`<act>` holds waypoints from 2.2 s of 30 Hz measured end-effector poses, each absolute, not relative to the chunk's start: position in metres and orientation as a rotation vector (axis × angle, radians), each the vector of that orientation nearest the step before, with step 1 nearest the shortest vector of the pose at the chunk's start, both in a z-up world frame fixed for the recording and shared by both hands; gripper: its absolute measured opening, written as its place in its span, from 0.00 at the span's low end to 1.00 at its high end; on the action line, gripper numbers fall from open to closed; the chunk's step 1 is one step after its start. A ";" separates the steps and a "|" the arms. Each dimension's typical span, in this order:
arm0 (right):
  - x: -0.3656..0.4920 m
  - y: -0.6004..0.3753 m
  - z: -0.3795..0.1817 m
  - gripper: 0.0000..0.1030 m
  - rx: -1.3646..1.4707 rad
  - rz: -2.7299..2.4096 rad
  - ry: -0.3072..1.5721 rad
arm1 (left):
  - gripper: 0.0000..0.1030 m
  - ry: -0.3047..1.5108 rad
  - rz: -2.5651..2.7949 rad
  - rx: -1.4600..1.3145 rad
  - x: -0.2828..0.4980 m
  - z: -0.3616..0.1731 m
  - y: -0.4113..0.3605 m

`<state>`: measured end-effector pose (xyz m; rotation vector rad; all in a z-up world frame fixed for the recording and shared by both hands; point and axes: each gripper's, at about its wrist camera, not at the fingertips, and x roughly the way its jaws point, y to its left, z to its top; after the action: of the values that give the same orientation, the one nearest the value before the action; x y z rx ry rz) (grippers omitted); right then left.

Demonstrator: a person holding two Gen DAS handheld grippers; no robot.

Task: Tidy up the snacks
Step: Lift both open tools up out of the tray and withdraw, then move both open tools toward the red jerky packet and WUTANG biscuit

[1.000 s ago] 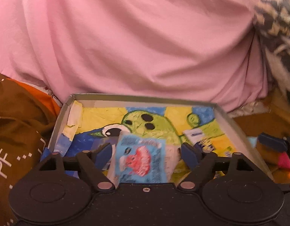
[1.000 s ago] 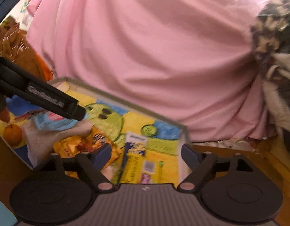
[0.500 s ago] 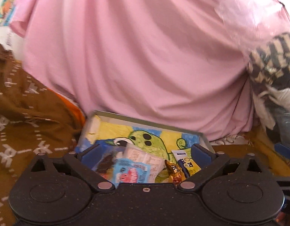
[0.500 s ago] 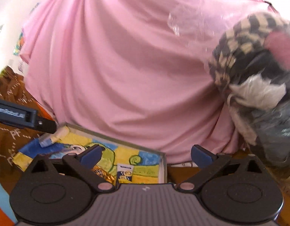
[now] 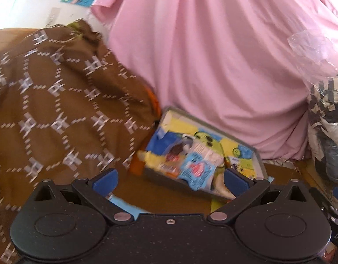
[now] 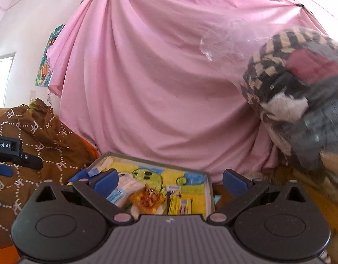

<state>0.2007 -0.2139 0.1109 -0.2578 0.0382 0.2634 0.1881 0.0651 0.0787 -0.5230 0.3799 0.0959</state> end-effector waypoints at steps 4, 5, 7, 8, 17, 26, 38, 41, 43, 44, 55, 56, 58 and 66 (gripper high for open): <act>0.180 -0.222 0.097 1.00 -0.226 0.245 0.060 | 0.99 0.382 0.102 -0.496 0.163 0.074 0.063; 0.175 -0.224 0.094 1.00 -0.234 0.238 0.058 | 0.99 0.380 0.100 -0.486 0.157 0.073 0.062; 0.168 -0.226 0.088 1.00 -0.242 0.225 0.062 | 0.99 0.380 0.099 -0.472 0.145 0.070 0.059; 0.166 -0.227 0.087 1.00 -0.239 0.224 0.069 | 0.99 0.382 0.101 -0.469 0.140 0.068 0.058; 0.135 -0.241 0.070 1.00 -0.233 0.220 0.119 | 0.99 0.428 0.113 -0.435 0.112 0.056 0.043; 0.112 -0.251 0.060 1.00 -0.197 0.208 0.228 | 0.99 0.493 0.097 -0.360 0.087 0.044 0.014; 0.096 -0.251 0.049 1.00 -0.203 0.238 0.267 | 0.99 0.531 0.078 -0.165 0.076 0.027 -0.010; 0.099 -0.249 0.045 1.00 -0.216 0.250 0.295 | 0.99 0.567 0.069 -0.145 0.080 0.020 -0.013; 0.101 -0.247 0.041 1.00 -0.223 0.258 0.311 | 0.99 0.592 0.068 -0.139 0.081 0.015 -0.015; 0.102 -0.247 0.039 1.00 -0.223 0.262 0.318 | 0.99 0.600 0.070 -0.134 0.081 0.013 -0.017; 0.105 -0.245 0.028 1.00 -0.237 0.271 0.358 | 0.99 0.603 0.047 -0.106 0.082 0.007 -0.028; 0.105 -0.245 0.028 1.00 -0.239 0.268 0.359 | 0.99 0.605 0.058 -0.098 0.082 0.006 -0.029; 0.105 -0.245 0.028 1.00 -0.236 0.265 0.362 | 0.99 0.613 0.067 -0.097 0.084 0.006 -0.028; 0.110 -0.245 0.025 1.00 -0.231 0.276 0.384 | 0.99 0.686 0.048 -0.175 0.091 -0.001 -0.019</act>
<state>0.1096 -0.2452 0.0250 -0.2308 0.3837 0.2755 0.0907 -0.0186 -0.0013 -0.1755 0.6864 0.0480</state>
